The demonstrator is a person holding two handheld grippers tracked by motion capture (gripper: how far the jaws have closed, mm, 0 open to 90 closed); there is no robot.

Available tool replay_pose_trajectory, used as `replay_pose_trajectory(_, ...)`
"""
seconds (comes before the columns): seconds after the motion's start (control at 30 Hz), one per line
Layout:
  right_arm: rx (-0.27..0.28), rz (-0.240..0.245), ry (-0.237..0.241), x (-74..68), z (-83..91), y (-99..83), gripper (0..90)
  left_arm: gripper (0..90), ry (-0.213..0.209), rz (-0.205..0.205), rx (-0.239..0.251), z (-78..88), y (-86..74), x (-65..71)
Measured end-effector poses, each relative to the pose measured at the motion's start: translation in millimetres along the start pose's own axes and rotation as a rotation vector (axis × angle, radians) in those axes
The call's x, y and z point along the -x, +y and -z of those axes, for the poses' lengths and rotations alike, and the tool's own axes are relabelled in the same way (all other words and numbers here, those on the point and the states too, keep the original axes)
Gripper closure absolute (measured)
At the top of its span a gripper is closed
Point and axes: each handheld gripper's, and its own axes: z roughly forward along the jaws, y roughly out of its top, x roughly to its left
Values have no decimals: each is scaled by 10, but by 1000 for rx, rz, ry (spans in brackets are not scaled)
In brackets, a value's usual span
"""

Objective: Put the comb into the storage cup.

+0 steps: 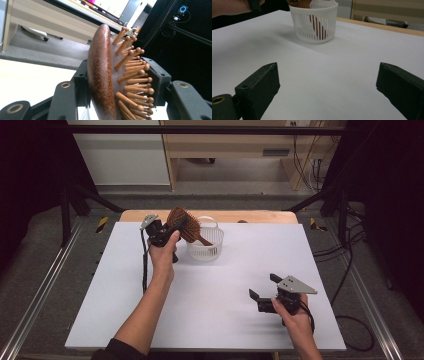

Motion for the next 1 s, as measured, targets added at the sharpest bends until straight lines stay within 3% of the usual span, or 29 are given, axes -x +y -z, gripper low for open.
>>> replay_pose_trajectory(0.33, -3, -4, 4, 0, 0, -3, 52, 450, 6, 40, -12, -26, -42, -24)
replay_pose_trajectory(1.0, -10, -3, 5, -4, -10, -6, 52, 424, -9, 32, -17, -14, -41, -48)
